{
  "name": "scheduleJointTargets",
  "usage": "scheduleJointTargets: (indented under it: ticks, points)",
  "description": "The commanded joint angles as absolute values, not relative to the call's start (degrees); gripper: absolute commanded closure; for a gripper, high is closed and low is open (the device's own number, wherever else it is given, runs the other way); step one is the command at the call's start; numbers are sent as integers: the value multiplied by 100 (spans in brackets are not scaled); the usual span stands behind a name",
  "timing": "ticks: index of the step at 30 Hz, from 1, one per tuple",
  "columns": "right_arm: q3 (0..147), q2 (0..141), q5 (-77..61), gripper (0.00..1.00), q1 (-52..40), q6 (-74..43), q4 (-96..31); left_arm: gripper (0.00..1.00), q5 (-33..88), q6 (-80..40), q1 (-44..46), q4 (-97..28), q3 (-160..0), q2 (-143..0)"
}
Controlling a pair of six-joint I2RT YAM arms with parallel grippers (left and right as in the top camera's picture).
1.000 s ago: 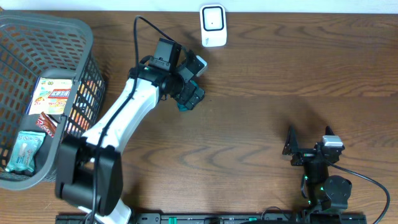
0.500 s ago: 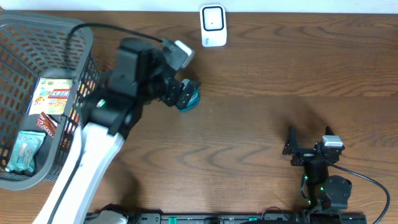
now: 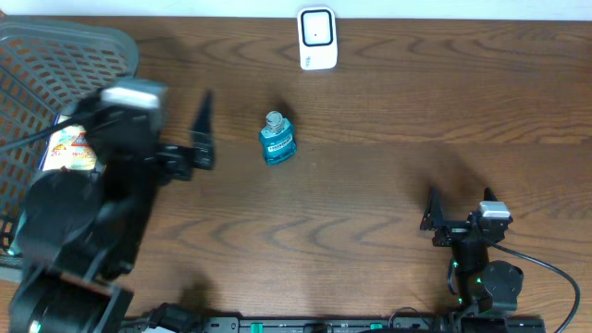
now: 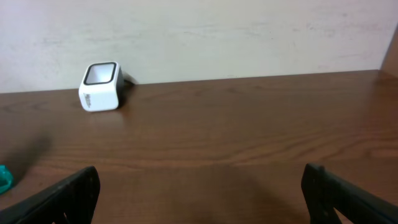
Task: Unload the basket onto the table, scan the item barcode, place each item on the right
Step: 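Set the teal bottle on the table and release it, then move the left gripper back over the basket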
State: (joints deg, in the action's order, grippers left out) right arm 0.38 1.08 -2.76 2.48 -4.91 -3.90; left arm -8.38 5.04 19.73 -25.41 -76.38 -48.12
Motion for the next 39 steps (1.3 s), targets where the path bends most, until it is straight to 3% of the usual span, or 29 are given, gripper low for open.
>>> scheduleJointTargets:
  ticks: [1, 9, 18, 28, 35, 39]
  points:
    - [32, 104, -248, 1, 215, -421, -412, 2, -2491, -231, 1968, -2143, -7631, -4637]
    - [32, 104, -248, 1, 215, -421, -412, 2, -3841, -311, 1968, -1345, -7629, -4635]
    - [32, 104, -248, 1, 215, -421, -412, 2, -6569, -303, 1968, -777, -7629, -4635]
    - [32, 104, -248, 1, 215, -421, -412, 2, -6694, -384, 1968, -2370, -7629, -4635]
    - [32, 104, -248, 1, 215, -421, -412, 2, -6713, -456, 1968, -2375, -7629, -4635]
    - [32, 104, -248, 1, 215, -421, -412, 2, -6711, -1157, 1968, -2373, -7629, -4657]
